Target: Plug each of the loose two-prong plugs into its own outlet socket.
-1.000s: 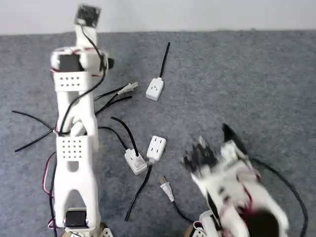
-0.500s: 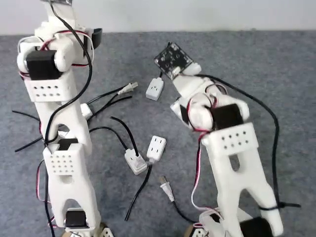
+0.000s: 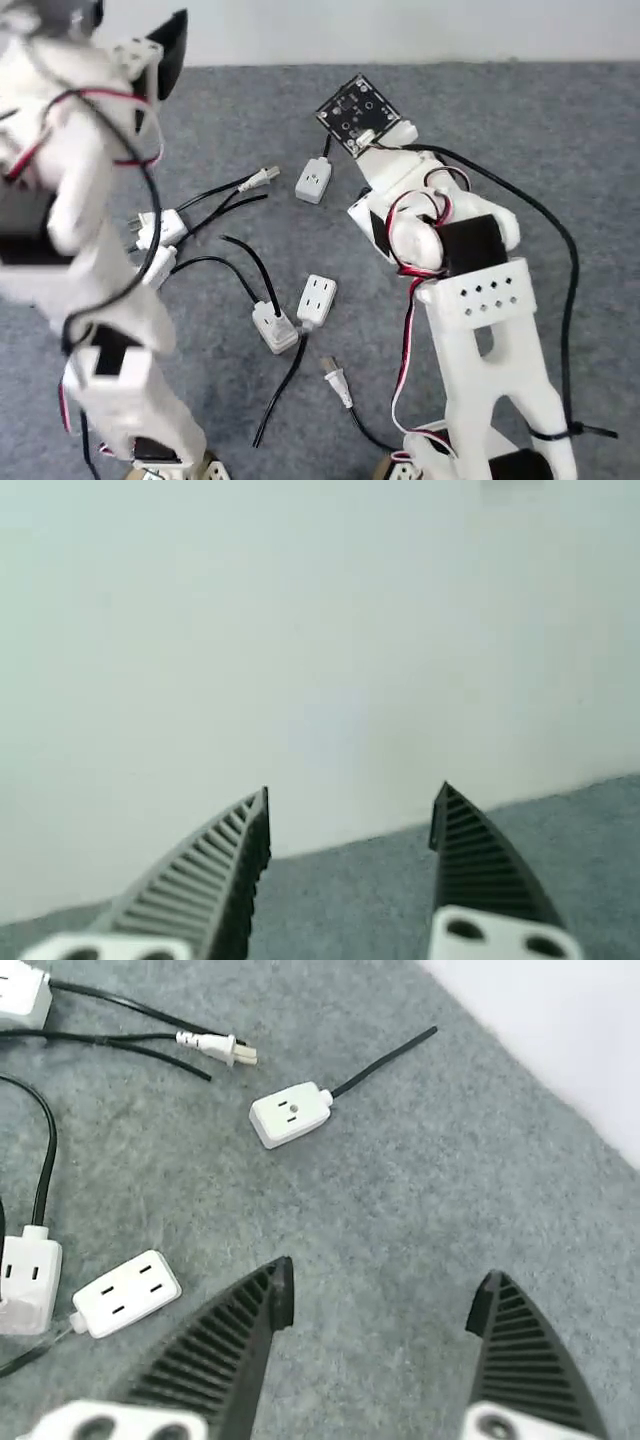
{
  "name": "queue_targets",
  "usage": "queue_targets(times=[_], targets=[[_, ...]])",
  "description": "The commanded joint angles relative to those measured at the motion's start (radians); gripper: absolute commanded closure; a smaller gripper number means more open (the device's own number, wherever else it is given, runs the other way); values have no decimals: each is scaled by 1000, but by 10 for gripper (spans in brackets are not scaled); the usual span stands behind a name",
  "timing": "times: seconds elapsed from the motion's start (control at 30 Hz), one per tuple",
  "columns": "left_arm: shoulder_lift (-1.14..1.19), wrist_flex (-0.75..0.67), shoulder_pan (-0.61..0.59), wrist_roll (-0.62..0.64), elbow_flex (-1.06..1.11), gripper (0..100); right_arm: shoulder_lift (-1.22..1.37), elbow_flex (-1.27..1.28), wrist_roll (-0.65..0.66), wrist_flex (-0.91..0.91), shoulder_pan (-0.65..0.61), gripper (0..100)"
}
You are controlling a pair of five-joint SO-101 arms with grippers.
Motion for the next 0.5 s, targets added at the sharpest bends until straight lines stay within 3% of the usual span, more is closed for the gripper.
queue_targets(times=[0.0, 0.3, 0.47], targets=[[-261, 37, 18, -9, 180, 742, -42, -55, -12, 25, -28, 718], [-763, 35, 48, -5, 840, 742, -24, -43, -18, 27, -108, 718], [-1046, -31, 41, -11, 1228, 742, 36, 32, -26, -101, -196, 718]])
